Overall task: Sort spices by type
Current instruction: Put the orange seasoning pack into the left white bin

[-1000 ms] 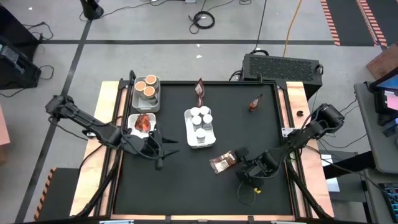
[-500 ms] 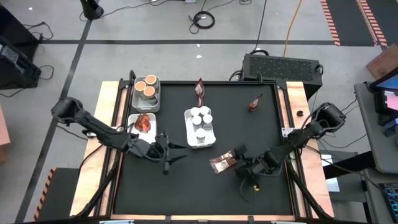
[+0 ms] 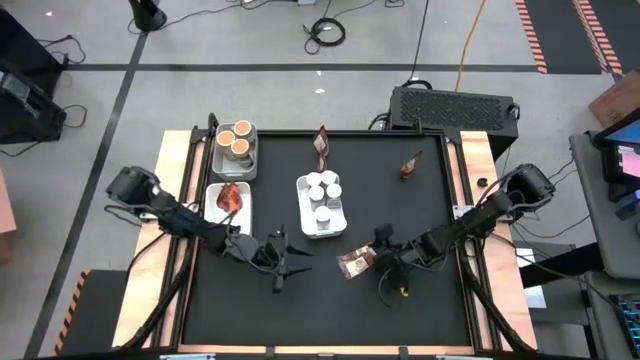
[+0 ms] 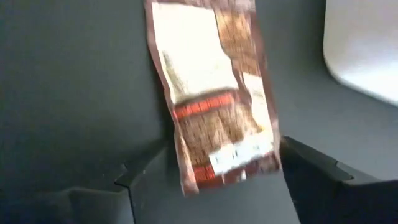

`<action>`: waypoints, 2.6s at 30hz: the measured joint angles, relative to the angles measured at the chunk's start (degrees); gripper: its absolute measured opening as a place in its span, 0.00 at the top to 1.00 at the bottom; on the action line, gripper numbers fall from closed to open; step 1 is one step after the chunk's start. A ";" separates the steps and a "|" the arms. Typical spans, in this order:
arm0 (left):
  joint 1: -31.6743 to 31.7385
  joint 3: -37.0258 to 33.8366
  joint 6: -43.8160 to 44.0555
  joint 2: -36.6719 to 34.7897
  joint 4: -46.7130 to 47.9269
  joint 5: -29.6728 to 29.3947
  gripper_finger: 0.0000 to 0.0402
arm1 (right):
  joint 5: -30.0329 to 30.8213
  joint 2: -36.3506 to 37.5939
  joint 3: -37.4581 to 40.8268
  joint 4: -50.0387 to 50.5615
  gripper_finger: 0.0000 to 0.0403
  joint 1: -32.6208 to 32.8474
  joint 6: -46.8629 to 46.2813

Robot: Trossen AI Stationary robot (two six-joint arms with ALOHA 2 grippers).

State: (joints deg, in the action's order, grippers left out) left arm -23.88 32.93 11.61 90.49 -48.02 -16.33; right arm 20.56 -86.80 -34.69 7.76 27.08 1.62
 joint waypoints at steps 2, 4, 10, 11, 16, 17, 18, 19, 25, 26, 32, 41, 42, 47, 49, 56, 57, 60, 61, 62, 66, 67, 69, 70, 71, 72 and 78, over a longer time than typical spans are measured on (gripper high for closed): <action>0.02 0.00 -0.38 2.08 -2.45 0.27 0.56 | -0.45 0.01 0.86 -0.64 0.40 -0.35 -1.33; 0.19 0.00 -0.39 3.76 -4.45 0.27 0.56 | -1.27 0.04 1.46 -1.23 0.47 -0.58 -2.72; 0.38 0.02 -0.43 6.17 -5.52 0.29 0.56 | -2.44 0.02 1.57 -1.98 0.73 -0.60 -4.12; 0.42 0.02 -0.41 6.28 -5.54 0.29 0.56 | -2.51 0.02 1.57 -2.53 0.78 -0.60 -4.09; 0.61 0.02 -1.46 6.30 -5.54 0.50 0.56 | -3.07 0.67 1.61 -4.45 0.97 -0.61 -3.93; 0.61 0.02 -1.74 6.30 -5.54 0.86 0.56 | -3.27 1.00 1.61 -4.93 0.98 -0.58 -3.94; 0.61 0.02 -1.93 6.30 -5.53 1.37 0.56 | -3.83 1.35 1.61 -5.52 0.98 -0.58 -4.10; 0.61 0.02 -1.94 6.30 -5.53 1.74 0.56 | -4.98 1.82 1.63 -6.35 0.98 -0.58 -4.43; 0.61 0.32 -3.72 6.30 -5.45 6.54 0.56 | -12.59 6.16 1.63 -11.54 1.00 -0.58 -10.41; 0.61 0.62 -4.83 6.30 -5.50 7.10 0.56 | -13.40 7.01 1.61 -12.90 1.00 -0.58 -12.13; -0.24 2.99 -17.64 6.30 -7.31 8.01 0.56 | -13.70 11.55 1.57 -16.87 1.00 -0.35 -21.63; -0.58 6.00 -33.45 6.28 -7.20 7.32 0.56 | -14.97 13.43 1.52 -21.90 1.00 0.03 -25.60; -0.36 6.11 -33.38 6.28 -7.15 7.24 0.56 | -14.94 13.42 1.52 -22.36 1.00 0.03 -25.58; -0.04 6.29 -33.15 6.28 -7.09 7.31 0.56 | -14.37 13.42 1.52 -24.60 1.00 -0.14 -24.47; -0.13 6.29 -33.14 6.28 -7.09 7.33 0.56 | -14.29 13.42 1.52 -26.00 1.00 -0.38 -23.80; -0.04 6.70 -33.42 6.28 -7.08 7.31 0.56 | -11.57 13.42 1.52 -27.63 1.00 -1.45 -23.24; 0.01 6.83 -33.42 6.28 -7.13 7.29 0.56 | -11.56 13.42 1.52 -27.79 1.00 -1.61 -23.24; 0.63 7.62 -33.35 6.28 -7.03 7.27 0.56 | -11.55 13.42 1.52 -28.50 1.00 -1.63 -23.13; 0.84 7.97 -33.14 6.28 -7.00 7.24 0.56 | -11.55 13.42 1.52 -29.22 1.00 -1.63 -22.93; 1.12 8.26 -33.12 6.28 -6.99 7.23 0.56 | -11.58 13.42 1.52 -30.10 1.00 -1.63 -22.78; 1.53 9.36 -33.11 6.28 -6.72 7.11 0.57 | -11.58 13.42 1.52 -30.80 1.00 -1.61 -22.78; 1.53 9.58 -33.14 6.28 -6.74 7.11 0.57 | -11.59 13.42 1.52 -30.76 1.00 -1.61 -22.78; 1.53 9.77 -33.20 6.28 -6.76 7.11 0.61 | -11.60 13.42 1.52 -30.83 1.00 -1.52 -22.85; 1.53 9.78 -33.20 6.28 -6.71 7.11 0.64 | -11.64 13.42 1.52 -30.81 1.00 -1.52 -22.85; 1.53 9.77 -33.20 6.28 -6.55 7.11 0.68 | -11.65 13.42 1.52 -30.81 1.00 -1.52 -22.85; 1.53 9.78 -33.20 6.28 -6.35 7.11 0.72 | -11.67 13.42 1.52 -30.85 1.00 -1.52 -22.87; 1.53 9.79 -33.15 6.28 -4.58 7.07 0.98 | -11.70 13.41 1.52 -32.84 1.00 -1.50 -21.56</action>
State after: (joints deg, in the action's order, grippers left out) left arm -22.35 42.72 -21.54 96.77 -52.60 -9.26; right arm 8.86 -73.39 -33.17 -25.08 25.58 -19.95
